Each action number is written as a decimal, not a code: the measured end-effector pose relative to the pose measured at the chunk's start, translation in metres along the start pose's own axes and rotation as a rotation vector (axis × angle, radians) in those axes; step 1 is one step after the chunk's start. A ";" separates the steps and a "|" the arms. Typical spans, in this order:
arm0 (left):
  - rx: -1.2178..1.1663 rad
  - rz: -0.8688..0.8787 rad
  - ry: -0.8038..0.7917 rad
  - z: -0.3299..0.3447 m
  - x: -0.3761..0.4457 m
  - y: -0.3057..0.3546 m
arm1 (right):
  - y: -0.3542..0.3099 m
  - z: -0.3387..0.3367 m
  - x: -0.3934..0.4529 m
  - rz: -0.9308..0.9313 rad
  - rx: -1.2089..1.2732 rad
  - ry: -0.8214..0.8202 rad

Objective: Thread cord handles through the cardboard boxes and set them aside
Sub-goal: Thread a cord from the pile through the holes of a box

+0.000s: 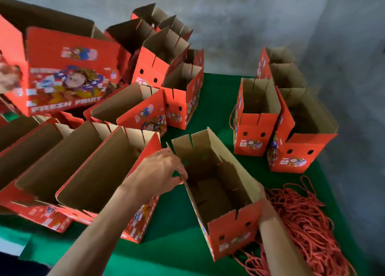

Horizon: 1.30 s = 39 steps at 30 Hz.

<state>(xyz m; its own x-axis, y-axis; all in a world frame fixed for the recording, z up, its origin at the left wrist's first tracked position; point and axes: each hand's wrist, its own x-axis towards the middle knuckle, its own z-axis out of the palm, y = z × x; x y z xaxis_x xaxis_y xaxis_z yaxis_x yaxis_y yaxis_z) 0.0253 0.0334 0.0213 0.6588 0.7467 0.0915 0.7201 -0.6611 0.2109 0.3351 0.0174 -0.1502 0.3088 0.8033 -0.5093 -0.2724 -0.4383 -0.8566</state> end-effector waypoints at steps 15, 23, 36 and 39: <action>0.021 -0.020 0.007 0.006 0.059 0.062 | -0.062 -0.065 -0.067 -0.315 1.148 0.072; -0.162 0.033 -0.036 0.023 0.082 0.076 | -0.033 -0.024 -0.084 -0.270 0.680 0.092; -0.967 -0.390 -0.389 0.048 0.070 0.063 | 0.022 0.020 -0.075 -0.202 0.466 0.074; -1.050 -0.531 -0.500 0.050 0.067 0.061 | 0.024 0.022 -0.077 -0.242 0.458 0.077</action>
<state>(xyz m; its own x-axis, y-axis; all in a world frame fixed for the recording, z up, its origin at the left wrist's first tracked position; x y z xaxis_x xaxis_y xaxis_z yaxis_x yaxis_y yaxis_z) 0.1241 0.0397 -0.0089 0.5193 0.6407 -0.5656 0.5518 0.2540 0.7943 0.2848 -0.0460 -0.1293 0.4740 0.8202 -0.3203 -0.5502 -0.0081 -0.8350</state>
